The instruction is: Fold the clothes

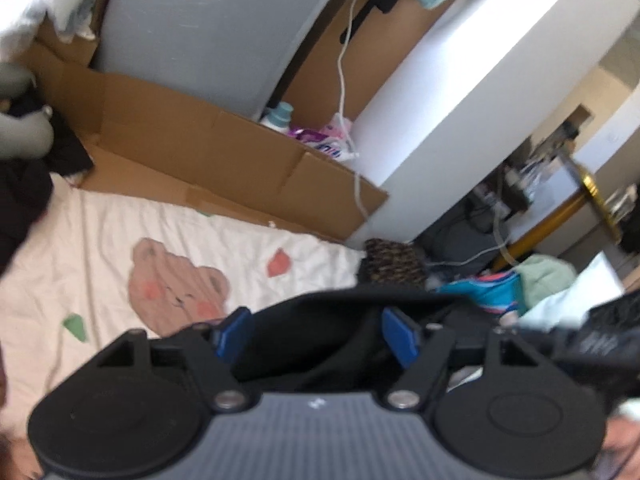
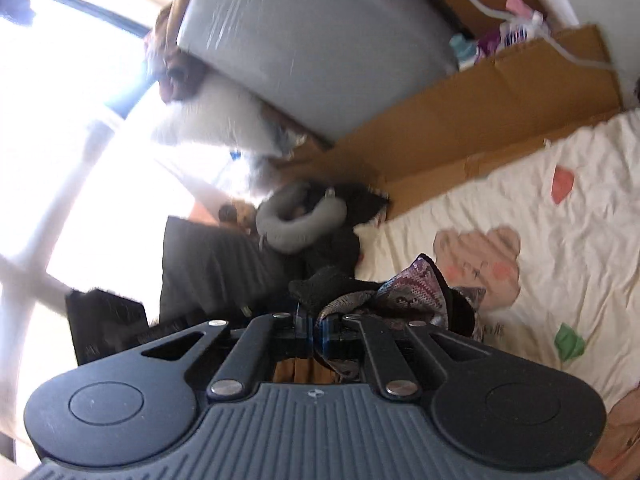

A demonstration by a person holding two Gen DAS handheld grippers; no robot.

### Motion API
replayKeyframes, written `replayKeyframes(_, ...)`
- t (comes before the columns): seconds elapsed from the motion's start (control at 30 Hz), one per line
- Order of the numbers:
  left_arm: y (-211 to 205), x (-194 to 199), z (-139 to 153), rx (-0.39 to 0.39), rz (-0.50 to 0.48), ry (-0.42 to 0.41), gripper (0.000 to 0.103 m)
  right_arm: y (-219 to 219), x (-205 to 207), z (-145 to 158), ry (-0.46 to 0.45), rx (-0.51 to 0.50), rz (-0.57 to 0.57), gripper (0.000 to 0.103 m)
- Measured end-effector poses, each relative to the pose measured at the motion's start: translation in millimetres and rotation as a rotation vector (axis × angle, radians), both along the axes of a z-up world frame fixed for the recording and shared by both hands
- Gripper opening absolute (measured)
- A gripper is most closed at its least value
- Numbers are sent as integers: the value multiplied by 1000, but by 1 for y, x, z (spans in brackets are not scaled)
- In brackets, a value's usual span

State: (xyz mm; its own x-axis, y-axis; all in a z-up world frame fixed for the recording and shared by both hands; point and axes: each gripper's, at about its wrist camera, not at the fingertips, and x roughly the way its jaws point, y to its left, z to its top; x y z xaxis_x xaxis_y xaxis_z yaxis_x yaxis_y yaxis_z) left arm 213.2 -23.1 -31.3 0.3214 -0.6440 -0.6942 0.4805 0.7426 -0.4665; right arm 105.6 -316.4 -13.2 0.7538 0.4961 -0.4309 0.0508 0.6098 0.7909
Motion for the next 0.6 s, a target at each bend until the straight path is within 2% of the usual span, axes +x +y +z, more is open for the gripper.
replayKeyframes(0.17,-8,-1,1,18,-47,-33,70,-16,3,11,-22,12,-60,3)
replayKeyframes(0.27,-21,-9,2,27,-107,-50,69,-30,4,13,-29,23,-97,3)
replayKeyframes(0.33,-32,-18,-2,50,-163,-52,64,-34,5,13,-34,20,-108,3)
replayKeyframes(0.43,-47,-30,-11,89,-237,-62,62,-38,5,14,-40,26,-114,3)
replayKeyframes(0.6,-60,-42,-33,137,-276,-38,63,-38,2,13,-43,76,-115,3)
